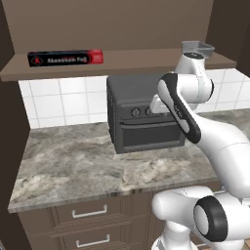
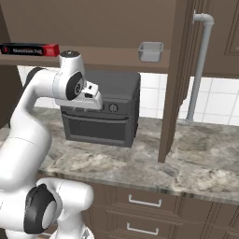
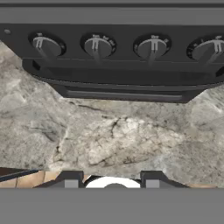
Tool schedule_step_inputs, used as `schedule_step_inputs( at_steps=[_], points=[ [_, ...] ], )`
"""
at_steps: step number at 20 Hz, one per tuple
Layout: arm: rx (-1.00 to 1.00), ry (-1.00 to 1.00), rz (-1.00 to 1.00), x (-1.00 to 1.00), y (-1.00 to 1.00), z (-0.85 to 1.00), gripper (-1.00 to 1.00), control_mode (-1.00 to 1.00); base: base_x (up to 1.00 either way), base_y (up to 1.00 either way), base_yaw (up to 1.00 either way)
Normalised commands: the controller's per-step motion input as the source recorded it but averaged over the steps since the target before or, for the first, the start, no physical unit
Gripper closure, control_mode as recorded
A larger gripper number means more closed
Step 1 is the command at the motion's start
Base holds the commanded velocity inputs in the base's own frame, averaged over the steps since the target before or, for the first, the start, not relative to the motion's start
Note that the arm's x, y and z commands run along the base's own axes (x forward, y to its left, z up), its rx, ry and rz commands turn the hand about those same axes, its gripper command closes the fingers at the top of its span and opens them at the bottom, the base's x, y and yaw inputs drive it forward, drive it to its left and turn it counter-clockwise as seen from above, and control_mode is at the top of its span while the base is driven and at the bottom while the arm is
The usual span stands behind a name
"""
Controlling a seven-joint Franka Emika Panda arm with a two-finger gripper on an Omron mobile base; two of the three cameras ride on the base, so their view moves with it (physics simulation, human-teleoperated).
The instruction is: Retrieve the tupperware and aluminum foil from the cabinet and place them on the dining counter near the plate with shrimp and steak to prepare for storing leftovers.
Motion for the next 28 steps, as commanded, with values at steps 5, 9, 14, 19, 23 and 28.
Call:
schedule_step_inputs(
  at_steps=[5,9,14,19,23,28],
  points=[
    [0.00,-0.02,0.03,-0.11,0.00,0.00,-1.00,-1.00,0.00,0.00,0.00],
    [0.00,-0.09,-0.09,-0.05,0.16,0.36,-1.00,-1.00,0.00,0.00,0.00],
    [0.10,-0.04,-0.31,-0.31,0.67,0.65,-1.00,-1.00,0.00,0.00,0.00],
    [0.33,0.03,-0.47,-0.22,0.66,0.57,-1.00,-1.00,0.00,0.00,0.00],
    [0.51,0.25,-0.47,-0.05,0.49,0.27,-1.00,-1.00,0.00,0.00,0.00],
    [0.59,0.44,-0.28,0.20,0.28,0.11,-1.00,-1.00,0.00,0.00,0.00]
  ],
)
